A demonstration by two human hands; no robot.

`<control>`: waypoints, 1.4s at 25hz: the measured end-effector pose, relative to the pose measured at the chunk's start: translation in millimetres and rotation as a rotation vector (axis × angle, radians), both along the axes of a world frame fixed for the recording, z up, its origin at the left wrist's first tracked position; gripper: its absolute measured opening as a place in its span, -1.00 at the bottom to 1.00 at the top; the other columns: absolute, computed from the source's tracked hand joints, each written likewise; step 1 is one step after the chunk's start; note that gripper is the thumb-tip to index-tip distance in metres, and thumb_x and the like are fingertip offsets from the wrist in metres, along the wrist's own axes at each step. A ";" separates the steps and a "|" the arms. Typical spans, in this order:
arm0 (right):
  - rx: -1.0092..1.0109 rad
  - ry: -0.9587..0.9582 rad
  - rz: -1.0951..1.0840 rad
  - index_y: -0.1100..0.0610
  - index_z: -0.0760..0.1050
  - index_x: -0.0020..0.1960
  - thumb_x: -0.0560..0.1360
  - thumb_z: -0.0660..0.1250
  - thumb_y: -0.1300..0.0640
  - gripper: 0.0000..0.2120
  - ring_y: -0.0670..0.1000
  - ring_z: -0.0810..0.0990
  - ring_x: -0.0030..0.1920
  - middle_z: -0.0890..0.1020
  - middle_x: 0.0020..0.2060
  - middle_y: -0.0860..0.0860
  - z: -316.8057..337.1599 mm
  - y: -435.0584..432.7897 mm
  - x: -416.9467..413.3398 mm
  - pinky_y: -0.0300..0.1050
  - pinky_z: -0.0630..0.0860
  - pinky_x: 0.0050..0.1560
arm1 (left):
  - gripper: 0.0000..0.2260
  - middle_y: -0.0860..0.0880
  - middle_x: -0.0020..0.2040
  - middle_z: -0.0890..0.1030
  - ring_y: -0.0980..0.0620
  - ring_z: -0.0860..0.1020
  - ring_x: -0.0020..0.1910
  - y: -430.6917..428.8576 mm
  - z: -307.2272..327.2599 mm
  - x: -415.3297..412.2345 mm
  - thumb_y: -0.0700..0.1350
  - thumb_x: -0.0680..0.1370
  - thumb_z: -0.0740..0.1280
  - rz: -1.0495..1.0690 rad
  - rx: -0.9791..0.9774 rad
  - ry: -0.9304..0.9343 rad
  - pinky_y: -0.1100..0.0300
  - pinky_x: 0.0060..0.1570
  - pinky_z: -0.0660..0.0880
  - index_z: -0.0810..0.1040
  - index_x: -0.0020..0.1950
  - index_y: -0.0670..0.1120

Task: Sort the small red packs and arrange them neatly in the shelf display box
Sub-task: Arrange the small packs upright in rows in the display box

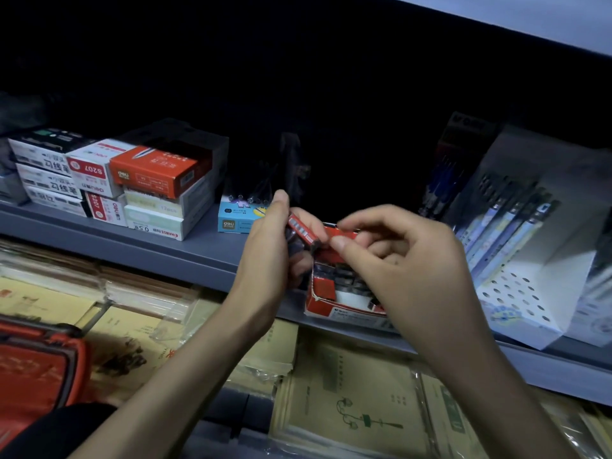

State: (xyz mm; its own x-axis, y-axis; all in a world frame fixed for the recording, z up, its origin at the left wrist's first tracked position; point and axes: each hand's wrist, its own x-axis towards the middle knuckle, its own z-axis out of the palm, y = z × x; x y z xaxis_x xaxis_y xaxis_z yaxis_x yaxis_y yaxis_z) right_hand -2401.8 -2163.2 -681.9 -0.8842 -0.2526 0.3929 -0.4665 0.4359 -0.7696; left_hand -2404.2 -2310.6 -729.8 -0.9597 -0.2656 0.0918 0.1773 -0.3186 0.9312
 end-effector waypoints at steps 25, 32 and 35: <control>-0.036 -0.423 0.086 0.19 0.69 -0.07 0.44 0.55 0.26 -0.92 0.11 0.73 -0.26 0.74 -0.26 0.15 3.0 9.4 -15.5 -0.11 0.69 -0.17 | -0.58 -0.05 -0.39 0.49 0.12 0.25 -0.57 -6.3 -1.6 -2.9 -0.04 0.71 0.15 0.102 -0.053 -0.112 0.32 -0.60 0.15 0.57 -0.27 -0.14; 0.082 -0.323 0.061 0.04 0.74 -0.12 0.43 0.57 0.22 -0.90 0.03 0.74 -0.24 0.74 -0.27 0.02 -8.2 3.8 -14.1 -0.05 0.70 -0.08 | -0.58 -0.05 -0.41 0.45 0.15 0.27 -0.58 -6.5 -1.3 -2.1 -0.04 0.72 0.16 0.082 -0.047 -0.093 0.35 -0.59 0.17 0.56 -0.28 -0.15; 0.091 -0.287 0.025 0.05 0.72 -0.17 0.40 0.60 0.20 -0.91 -0.05 0.72 -0.26 0.73 -0.31 -0.02 -11.0 1.0 -11.7 -0.12 0.68 -0.13 | -0.58 -0.05 -0.41 0.45 0.15 0.27 -0.57 -5.8 -1.6 -1.0 -0.04 0.72 0.16 0.078 -0.065 -0.094 0.35 -0.58 0.18 0.56 -0.27 -0.16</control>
State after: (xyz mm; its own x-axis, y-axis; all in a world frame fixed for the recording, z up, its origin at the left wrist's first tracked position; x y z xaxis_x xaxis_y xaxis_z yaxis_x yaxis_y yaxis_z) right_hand -2413.5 -2162.2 -692.9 -0.9490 -0.2981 0.1024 -0.2467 0.5002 -0.8300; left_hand -2405.1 -2316.4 -731.4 -0.9417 -0.3358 0.0219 0.1101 -0.2462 0.9629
